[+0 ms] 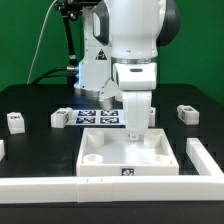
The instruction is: Assemble one leg
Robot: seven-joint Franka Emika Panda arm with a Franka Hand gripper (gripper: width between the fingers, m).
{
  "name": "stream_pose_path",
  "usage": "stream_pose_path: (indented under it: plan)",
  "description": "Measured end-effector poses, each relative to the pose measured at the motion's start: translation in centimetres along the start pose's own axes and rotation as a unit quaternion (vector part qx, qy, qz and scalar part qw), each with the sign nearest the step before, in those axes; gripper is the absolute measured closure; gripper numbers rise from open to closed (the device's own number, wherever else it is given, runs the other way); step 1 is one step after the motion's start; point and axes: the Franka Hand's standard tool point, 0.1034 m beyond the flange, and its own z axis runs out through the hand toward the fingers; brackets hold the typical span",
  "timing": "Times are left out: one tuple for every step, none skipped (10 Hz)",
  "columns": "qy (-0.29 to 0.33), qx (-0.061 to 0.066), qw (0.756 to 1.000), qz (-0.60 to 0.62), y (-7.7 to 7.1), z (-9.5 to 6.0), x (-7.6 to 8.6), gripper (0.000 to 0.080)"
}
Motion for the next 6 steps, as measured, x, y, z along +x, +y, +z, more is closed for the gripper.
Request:
stream_pose_path:
  plan:
    - [-0.003, 0.011, 1.0, -0.008, 1.16, -0.21, 0.32, 0.0739]
    - [0.002, -0.005, 1.0, -0.005, 1.55, -0.28, 0.35, 0.0737]
    - [0.002, -0.004, 1.0, -0.005, 1.27, -0.13, 0.3, 0.0737]
    - [0.002, -0.005, 1.0, -0.005, 1.34, -0.15, 0.3, 0.0737]
    - [0.002, -0.005, 1.0, -0.004, 1.34, -0.13, 0.35, 0.0737]
    - [0.003, -0.004, 1.0, -0.001, 1.45, 0.01, 0.8, 0.0737]
